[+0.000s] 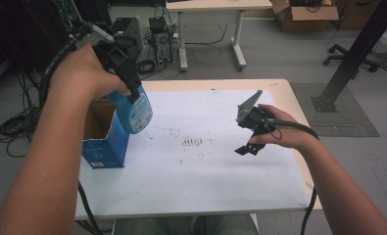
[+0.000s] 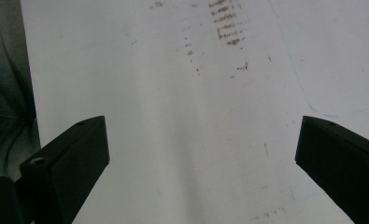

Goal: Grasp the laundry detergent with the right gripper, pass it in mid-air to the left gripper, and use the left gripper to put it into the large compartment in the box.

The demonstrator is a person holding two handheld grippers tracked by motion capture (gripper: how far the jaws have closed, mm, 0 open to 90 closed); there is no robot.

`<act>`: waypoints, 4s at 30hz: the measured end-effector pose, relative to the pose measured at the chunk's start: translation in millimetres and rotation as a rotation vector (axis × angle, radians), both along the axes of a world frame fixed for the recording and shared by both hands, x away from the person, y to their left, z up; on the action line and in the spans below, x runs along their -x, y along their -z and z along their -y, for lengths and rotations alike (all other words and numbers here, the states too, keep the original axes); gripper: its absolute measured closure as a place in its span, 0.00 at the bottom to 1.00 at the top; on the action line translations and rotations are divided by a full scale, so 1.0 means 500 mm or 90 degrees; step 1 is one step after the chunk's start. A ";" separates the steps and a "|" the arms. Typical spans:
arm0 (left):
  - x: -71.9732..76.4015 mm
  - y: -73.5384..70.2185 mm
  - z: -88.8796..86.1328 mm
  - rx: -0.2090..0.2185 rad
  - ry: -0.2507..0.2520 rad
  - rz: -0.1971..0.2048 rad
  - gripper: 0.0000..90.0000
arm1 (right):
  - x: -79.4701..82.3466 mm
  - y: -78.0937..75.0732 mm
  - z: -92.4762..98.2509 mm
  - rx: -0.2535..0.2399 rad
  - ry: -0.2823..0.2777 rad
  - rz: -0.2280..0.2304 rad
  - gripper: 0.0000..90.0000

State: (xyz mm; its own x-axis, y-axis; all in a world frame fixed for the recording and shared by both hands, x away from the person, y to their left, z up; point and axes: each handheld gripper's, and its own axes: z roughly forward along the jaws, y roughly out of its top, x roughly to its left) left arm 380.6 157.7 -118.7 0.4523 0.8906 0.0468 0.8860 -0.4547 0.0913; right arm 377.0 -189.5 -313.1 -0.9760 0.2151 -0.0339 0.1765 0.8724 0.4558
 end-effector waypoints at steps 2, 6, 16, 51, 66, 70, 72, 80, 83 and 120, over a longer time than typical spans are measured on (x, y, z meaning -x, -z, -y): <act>-0.003 -0.019 -0.016 0.000 -0.024 0.003 0.43 | -0.002 0.000 0.005 0.010 0.000 -0.002 0.04; -0.009 -0.051 -0.051 -0.005 -0.070 0.007 0.43 | -0.003 -0.001 0.011 0.026 -0.005 -0.005 0.04; -0.021 -0.075 -0.154 0.014 -0.205 0.003 0.43 | -0.007 -0.014 0.019 0.052 -0.008 -0.013 0.04; -0.071 -0.017 -0.228 0.013 -0.303 -0.061 0.43 | -0.014 -0.002 0.015 0.075 -0.009 -0.041 0.04; -0.086 0.074 -0.247 0.016 -0.309 -0.082 0.43 | -0.014 0.001 0.017 0.076 -0.009 -0.047 0.04; -0.087 0.093 -0.251 0.015 -0.314 -0.085 0.43 | -0.012 -0.002 0.016 0.077 -0.010 -0.048 0.04; -0.088 0.104 -0.251 0.009 -0.313 -0.087 0.43 | -0.011 -0.001 0.015 0.075 -0.009 -0.046 0.04; -0.094 0.160 -0.250 0.009 -0.308 -0.100 0.43 | -0.007 -0.002 0.011 0.076 -0.015 -0.046 0.04; -0.098 0.181 -0.247 0.012 -0.306 -0.106 0.43 | -0.006 -0.003 0.011 0.075 -0.013 -0.046 0.04; -0.115 0.341 -0.239 0.000 -0.309 -0.131 0.43 | -0.004 0.012 0.001 0.068 -0.029 -0.044 0.04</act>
